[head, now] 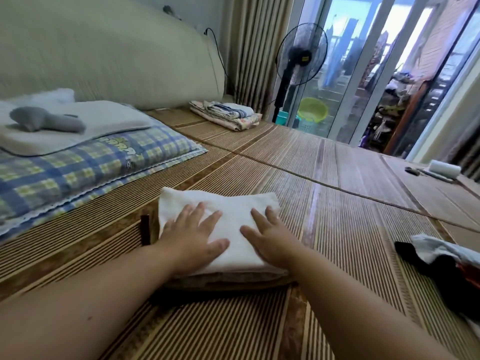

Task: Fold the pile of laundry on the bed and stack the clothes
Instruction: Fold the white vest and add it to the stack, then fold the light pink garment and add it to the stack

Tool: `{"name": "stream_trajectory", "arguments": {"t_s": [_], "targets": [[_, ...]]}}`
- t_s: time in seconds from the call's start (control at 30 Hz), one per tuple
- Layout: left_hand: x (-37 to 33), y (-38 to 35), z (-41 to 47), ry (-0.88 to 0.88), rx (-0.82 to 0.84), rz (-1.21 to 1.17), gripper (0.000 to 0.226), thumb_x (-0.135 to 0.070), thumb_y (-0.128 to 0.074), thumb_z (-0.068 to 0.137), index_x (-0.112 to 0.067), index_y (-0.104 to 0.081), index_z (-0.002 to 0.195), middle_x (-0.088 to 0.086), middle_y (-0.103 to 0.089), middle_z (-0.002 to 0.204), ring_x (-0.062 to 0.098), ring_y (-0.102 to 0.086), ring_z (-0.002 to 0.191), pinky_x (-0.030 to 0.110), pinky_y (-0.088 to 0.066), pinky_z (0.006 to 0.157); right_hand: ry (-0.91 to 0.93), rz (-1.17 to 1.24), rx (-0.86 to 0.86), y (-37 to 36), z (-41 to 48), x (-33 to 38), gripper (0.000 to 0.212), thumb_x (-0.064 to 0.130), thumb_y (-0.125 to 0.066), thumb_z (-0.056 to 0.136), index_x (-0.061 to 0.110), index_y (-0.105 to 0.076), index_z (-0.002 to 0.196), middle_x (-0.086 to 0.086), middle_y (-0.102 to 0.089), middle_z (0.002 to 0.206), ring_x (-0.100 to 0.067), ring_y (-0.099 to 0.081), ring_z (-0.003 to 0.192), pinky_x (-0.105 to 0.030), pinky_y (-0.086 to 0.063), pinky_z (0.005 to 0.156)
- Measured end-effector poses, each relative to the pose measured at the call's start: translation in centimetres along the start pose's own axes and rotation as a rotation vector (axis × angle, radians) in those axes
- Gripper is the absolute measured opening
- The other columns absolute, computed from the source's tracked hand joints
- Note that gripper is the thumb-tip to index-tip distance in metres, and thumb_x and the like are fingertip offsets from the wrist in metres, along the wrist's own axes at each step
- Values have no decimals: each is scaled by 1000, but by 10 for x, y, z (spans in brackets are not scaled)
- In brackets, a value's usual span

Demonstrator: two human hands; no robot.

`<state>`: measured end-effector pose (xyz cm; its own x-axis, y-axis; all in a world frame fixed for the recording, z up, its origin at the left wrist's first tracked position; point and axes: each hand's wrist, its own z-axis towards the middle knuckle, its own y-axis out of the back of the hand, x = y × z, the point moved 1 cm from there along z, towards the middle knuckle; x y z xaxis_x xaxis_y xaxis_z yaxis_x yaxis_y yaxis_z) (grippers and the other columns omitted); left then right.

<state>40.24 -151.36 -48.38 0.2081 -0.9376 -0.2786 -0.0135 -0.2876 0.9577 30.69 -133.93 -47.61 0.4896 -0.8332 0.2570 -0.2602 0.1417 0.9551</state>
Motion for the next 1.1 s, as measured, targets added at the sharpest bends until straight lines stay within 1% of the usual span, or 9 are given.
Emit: {"name": "stream_trajectory", "arguments": {"t_s": [0.1, 0.2, 0.33, 0.43, 0.67, 0.87, 0.97, 1.03, 1.1], "targets": [[-13, -6, -15, 72, 50, 4, 84, -72, -32, 87, -38, 12, 151, 6, 22, 160, 31, 20, 147, 52, -3, 119, -95, 45, 16, 5, -35, -10, 81, 71, -33, 89, 32, -5, 154, -4, 8, 162, -26, 2, 149, -53, -8, 119], [-49, 14, -29, 75, 94, -12, 89, -71, -38, 86, -31, 5, 154, 10, 13, 162, 36, 12, 147, 52, -8, 117, -116, -72, -65, 18, -81, -16, 85, 73, -42, 84, 32, -12, 152, 0, 6, 162, -25, 0, 149, -60, -7, 114], [-132, 23, -74, -262, 28, 32, 83, -62, -48, 88, -33, -7, 154, 0, 4, 163, 24, 8, 149, 53, -9, 118, -165, -60, -303, 36, -170, -39, 85, 64, -55, 83, 38, -12, 151, 3, 3, 163, -20, 0, 149, -58, -7, 116], [-199, 11, -123, -496, 0, 77, 79, -56, -51, 89, -36, -9, 153, -5, -1, 163, 17, 4, 150, 52, -6, 119, -256, -40, -360, 44, -246, -70, 79, 60, -57, 84, 40, -17, 150, 4, 0, 162, -18, -4, 149, -56, -11, 116], [-337, -40, -205, -715, 124, 95, 76, -46, -54, 91, -37, -10, 152, -8, 1, 163, 13, 0, 149, 49, -7, 119, -534, 94, -369, 32, -399, -156, 61, 61, -52, 86, 43, -38, 142, 6, -12, 161, -16, -17, 146, -54, -21, 113], [-409, -76, -226, -770, 188, 128, 76, -49, -56, 90, -37, -13, 152, -7, -2, 163, 16, -5, 149, 45, -13, 118, -707, 188, -356, 16, -464, -218, 65, 58, -59, 82, 42, -39, 141, 3, -19, 159, -18, -19, 145, -49, -28, 113], [-433, -89, -220, -778, 228, 122, 76, -49, -56, 90, -35, -15, 152, -6, -6, 163, 19, -3, 150, 42, -11, 121, -777, 213, -418, 20, -471, -245, 63, 52, -57, 84, 39, -38, 143, 1, -21, 159, -20, -22, 144, -46, -27, 114], [-453, -100, -214, -780, 237, 121, 75, -52, -55, 89, -35, -18, 152, -6, -9, 162, 17, -8, 149, 46, -13, 121, -799, 258, -445, 20, -472, -264, 58, 46, -54, 87, 38, -39, 143, 1, -22, 158, -22, -23, 143, -44, -27, 113], [-474, -108, -206, -764, 274, 102, 74, -50, -56, 89, -36, -20, 151, -7, -10, 162, 17, -16, 148, 41, -20, 119, -823, 300, -473, 18, -472, -275, 54, 41, -52, 90, 38, -40, 142, 2, -24, 157, -21, -23, 143, -43, -28, 112]]}}
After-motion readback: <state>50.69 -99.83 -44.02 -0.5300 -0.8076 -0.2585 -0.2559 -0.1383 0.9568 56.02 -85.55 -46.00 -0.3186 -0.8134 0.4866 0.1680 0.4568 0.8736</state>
